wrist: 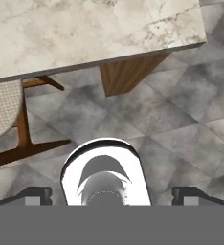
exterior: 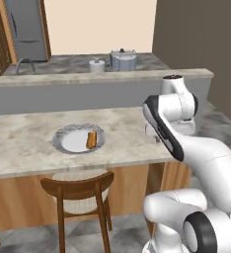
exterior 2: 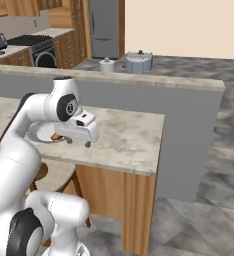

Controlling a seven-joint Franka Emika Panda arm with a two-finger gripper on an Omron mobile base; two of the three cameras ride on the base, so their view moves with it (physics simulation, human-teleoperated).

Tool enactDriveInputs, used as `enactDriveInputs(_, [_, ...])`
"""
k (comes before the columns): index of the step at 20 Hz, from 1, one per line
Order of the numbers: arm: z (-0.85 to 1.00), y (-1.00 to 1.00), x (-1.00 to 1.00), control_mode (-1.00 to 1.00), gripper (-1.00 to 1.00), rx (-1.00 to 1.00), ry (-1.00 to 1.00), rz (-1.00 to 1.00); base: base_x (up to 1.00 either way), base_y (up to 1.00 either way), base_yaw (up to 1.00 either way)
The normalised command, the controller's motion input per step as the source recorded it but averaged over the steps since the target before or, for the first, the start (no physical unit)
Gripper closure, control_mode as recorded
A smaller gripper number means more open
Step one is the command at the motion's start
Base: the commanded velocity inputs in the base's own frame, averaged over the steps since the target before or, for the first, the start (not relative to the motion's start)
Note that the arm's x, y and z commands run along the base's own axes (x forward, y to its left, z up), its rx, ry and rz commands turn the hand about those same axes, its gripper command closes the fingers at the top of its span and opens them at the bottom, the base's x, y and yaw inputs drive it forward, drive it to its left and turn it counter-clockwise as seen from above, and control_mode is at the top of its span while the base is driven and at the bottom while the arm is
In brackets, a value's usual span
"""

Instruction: Move the hot dog bun to the plate on the dining table and place the condiment next to that plate. Then navigate to the fridge and take the sausage and place it on the plate as well.

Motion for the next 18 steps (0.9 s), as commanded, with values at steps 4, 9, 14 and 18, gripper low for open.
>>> enactDriveInputs(4, [0.00,0.00,0.00,1.00,-1.00,0.00,0.00,0.00,-0.16,-0.34,-0.02])
enactDriveInputs(9, [0.00,0.00,0.00,1.00,-1.00,0.00,0.00,0.00,-0.38,-1.00,-0.13])
enactDriveInputs(14, [0.00,0.00,0.00,1.00,-1.00,0.00,0.00,0.00,-0.03,-1.00,-0.16])
enactDriveInputs(18, [0.00,0.00,0.00,1.00,-1.00,0.00,0.00,0.00,0.02,-1.00,-0.16])
